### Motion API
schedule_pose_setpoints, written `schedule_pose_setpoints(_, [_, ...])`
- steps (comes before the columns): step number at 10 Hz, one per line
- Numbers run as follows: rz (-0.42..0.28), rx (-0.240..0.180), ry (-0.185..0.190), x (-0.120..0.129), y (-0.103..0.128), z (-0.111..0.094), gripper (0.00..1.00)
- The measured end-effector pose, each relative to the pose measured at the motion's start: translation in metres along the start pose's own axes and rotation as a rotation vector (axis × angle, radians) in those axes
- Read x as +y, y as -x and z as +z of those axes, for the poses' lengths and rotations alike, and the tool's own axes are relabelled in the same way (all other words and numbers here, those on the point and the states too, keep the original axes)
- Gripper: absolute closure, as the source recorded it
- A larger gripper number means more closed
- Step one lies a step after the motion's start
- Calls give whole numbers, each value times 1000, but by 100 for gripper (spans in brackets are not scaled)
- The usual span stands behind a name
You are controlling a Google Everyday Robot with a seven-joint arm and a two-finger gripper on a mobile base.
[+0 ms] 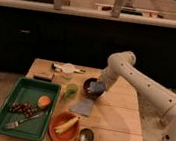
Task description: Wipe purple bowl with sponge
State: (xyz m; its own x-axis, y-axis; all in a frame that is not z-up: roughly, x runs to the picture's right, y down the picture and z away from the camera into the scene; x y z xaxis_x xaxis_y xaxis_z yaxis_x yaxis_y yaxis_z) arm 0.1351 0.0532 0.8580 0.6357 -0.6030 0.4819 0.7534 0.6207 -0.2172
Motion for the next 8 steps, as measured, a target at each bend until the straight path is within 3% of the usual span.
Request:
schedule_pose_setpoints(2, [39, 19, 2, 4, -16, 2, 100])
schedule_pose_setpoints(5, [65, 46, -23, -13, -28, 10, 100])
schedule_pose_setpoints(8, [34, 37, -49, -37, -16, 15, 100])
